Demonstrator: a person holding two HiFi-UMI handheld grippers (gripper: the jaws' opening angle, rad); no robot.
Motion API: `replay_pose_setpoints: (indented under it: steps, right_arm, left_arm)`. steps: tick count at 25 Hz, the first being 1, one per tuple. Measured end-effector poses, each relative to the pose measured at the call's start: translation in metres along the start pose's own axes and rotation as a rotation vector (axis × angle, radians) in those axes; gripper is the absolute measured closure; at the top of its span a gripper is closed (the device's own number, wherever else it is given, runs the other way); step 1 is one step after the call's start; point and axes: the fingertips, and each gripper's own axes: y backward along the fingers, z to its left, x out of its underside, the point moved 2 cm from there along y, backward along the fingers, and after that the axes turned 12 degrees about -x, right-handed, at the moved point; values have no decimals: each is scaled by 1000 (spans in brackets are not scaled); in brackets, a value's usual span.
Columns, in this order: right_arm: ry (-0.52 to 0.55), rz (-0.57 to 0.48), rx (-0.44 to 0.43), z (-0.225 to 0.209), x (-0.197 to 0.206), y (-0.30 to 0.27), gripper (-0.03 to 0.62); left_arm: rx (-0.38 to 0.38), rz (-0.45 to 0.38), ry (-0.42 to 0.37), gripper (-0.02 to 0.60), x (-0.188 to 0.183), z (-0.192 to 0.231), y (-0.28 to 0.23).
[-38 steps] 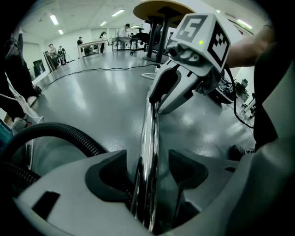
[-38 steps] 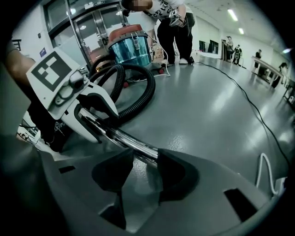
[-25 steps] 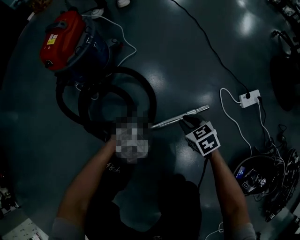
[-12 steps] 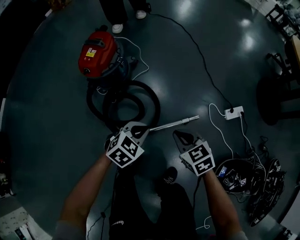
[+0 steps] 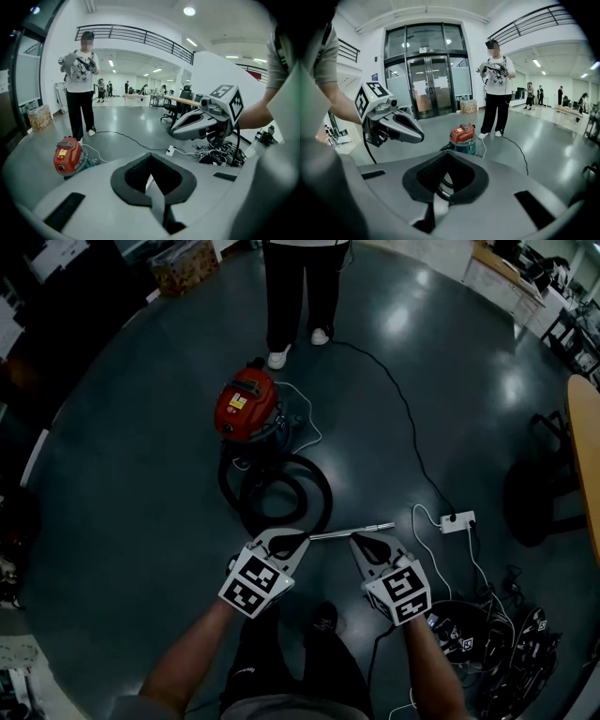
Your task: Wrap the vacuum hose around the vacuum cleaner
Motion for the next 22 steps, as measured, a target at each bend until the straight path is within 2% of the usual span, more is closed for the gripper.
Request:
replay_pose_setpoints:
  steps: [3,6,12,16,22]
  right_arm:
    - [-8,-51,-22,24,-30,32,588]
    - [-18,-126,-39,48,-64,59,588]
    - [-52,-219,-59,98,-105,98,588]
    - [-28,-254,-75,127,-129,103,588]
    - [21,-324,-54,156,-162,117,588]
  left_arm:
    - [-78,-42,36,575,-29,-12,39]
    - [-126,-82,56,575,-56,-23,73]
    - [-168,-139,81,575,-92,-49,132]
    - [-182,-208,169,575,-110,-49,165]
    - [-229,-267,163,575,-126,-52,203]
